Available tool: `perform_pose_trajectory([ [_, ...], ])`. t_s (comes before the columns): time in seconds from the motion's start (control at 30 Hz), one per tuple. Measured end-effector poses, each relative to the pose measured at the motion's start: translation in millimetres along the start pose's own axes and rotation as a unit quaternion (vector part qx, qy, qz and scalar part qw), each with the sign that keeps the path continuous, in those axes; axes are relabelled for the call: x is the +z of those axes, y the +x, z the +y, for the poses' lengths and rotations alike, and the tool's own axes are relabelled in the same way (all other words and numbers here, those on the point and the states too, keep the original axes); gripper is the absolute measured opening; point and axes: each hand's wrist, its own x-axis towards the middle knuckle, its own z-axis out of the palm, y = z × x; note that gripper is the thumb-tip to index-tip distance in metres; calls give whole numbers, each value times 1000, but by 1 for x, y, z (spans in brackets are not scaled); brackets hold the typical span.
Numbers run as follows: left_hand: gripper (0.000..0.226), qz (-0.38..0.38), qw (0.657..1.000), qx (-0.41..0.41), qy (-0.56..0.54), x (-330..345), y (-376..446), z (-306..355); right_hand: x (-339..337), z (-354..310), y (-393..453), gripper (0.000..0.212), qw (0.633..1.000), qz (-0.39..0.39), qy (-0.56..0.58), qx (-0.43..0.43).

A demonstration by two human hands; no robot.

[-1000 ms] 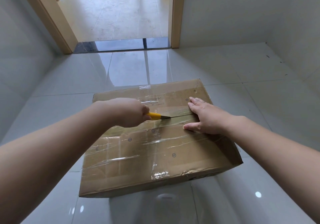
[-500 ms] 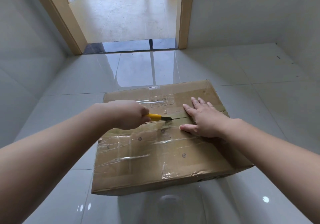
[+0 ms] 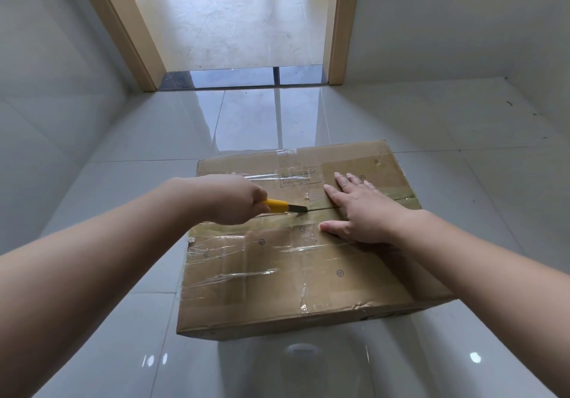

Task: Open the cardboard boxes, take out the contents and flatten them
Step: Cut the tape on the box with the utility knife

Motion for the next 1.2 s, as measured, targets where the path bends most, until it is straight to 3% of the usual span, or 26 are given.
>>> perform_pose_trajectory([
  [0.47,26,16,1000,7,21,10,-21,-28,-2,-4,6,90,1000,-2,-8,-8],
  [1.2,25,8,999,-33,-36,21,-50,-59,1,-58,31,85,998,6,-40,-48],
])
